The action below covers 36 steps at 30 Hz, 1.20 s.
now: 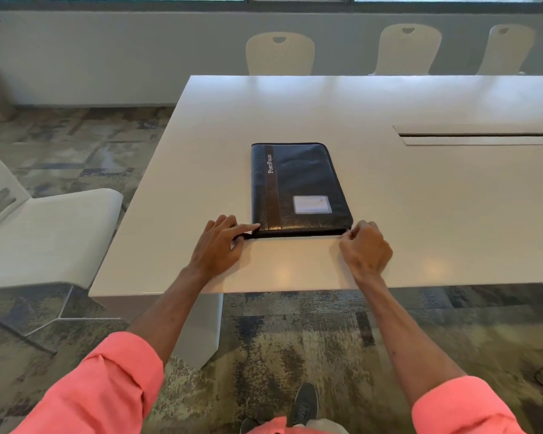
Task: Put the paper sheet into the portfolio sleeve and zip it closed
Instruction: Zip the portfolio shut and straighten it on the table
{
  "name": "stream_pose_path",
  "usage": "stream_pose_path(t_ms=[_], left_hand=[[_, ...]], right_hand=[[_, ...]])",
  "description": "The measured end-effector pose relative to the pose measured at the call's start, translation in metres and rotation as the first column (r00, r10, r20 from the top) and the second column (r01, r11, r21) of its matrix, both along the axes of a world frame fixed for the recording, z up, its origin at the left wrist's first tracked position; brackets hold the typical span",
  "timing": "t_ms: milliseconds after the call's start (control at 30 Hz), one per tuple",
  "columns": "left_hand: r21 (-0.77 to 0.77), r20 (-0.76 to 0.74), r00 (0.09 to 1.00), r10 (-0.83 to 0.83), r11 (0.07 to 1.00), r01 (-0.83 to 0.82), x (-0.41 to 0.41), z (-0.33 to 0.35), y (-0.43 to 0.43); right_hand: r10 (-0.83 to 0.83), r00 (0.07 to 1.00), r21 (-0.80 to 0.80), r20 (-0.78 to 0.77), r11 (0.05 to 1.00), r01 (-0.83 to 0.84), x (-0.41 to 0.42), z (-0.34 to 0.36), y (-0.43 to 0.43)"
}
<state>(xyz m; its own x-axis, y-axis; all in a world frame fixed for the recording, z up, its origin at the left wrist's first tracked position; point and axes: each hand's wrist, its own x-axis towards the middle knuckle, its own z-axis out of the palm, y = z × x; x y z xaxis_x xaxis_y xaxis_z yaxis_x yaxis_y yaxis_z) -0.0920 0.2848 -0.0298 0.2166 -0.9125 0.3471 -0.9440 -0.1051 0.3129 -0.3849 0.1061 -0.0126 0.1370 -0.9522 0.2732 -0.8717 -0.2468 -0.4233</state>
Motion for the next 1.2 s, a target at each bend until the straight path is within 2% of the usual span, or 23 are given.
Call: stream_pose_path(t_ms=[233,367,500,700,900,1200], left_hand=[[-0.042,0.117,0.991,-0.071,0.996,0.077,-0.018,0.023,-0.037],[0.054,0.163,0.954,-0.251,0.968,0.246,-0.060,0.026,-0.083],[0.192,0.178,0.928,-0.326,0.937,0.292,-0.099,0.020,-0.129],[0.338,0.151,0.958,-0.242,0.924,0.180,-0.115,0.001,-0.157],[0.232,0.255,0.942,-0.218,0.960,0.159,-0.119,-0.012,-0.149],[0.231,0.280,0.934,-0.222,0.960,0.158,-0.121,-0.010,-0.146]], right_hand=[[0.130,0.991,-0.005,0.023,0.991,-0.130,-0.014,-0.002,-0.005],[0.177,0.983,-0.002,0.043,0.984,-0.178,-0.018,-0.005,-0.007],[0.230,0.973,-0.032,0.026,0.973,-0.229,-0.023,-0.008,-0.010],[0.332,0.943,-0.082,-0.004,0.940,-0.331,-0.033,-0.015,-0.029],[0.275,0.961,-0.104,0.002,0.956,-0.273,-0.035,-0.015,-0.051],[0.224,0.972,-0.086,0.074,0.972,-0.217,-0.019,-0.019,-0.086]])
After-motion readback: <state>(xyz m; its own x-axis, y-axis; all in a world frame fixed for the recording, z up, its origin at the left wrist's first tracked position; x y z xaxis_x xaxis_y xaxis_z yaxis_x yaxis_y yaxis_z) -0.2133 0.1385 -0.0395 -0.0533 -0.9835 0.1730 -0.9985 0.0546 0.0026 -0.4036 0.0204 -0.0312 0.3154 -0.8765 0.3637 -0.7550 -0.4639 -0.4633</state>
